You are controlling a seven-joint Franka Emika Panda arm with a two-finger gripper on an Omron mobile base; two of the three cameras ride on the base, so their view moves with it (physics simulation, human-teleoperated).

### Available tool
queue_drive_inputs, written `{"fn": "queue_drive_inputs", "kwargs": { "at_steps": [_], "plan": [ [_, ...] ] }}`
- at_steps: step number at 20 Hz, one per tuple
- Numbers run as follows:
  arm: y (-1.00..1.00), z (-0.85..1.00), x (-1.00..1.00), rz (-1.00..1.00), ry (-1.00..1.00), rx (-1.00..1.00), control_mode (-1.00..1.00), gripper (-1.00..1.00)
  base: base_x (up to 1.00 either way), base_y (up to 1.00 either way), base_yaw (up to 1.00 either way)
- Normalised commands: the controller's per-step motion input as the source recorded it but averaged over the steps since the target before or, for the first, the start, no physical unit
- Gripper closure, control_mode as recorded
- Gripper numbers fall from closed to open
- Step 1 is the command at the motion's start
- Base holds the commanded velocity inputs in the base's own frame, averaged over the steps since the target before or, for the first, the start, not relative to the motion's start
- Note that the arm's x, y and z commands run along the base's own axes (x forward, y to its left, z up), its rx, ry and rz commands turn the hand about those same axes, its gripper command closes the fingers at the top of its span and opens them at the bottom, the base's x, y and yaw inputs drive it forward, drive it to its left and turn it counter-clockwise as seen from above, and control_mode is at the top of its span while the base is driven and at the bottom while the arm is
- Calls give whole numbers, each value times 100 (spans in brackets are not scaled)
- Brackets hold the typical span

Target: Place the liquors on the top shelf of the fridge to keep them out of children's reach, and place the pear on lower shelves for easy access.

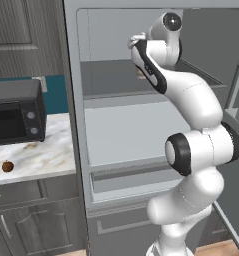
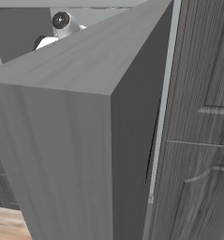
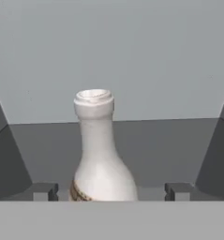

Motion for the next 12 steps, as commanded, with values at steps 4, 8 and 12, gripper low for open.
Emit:
{"fn": "queue_drive_inputs", "kwargs": {
  "at_steps": [4,8,12],
  "plan": [
    [0,-6,0,0,-13,0,-100,-100,0,0,0],
    [0,0,-6,0,-18,0,-100,-100,0,0,0],
    [0,0,-29,0,-16,0,-100,-100,0,0,0]
  ]
}}
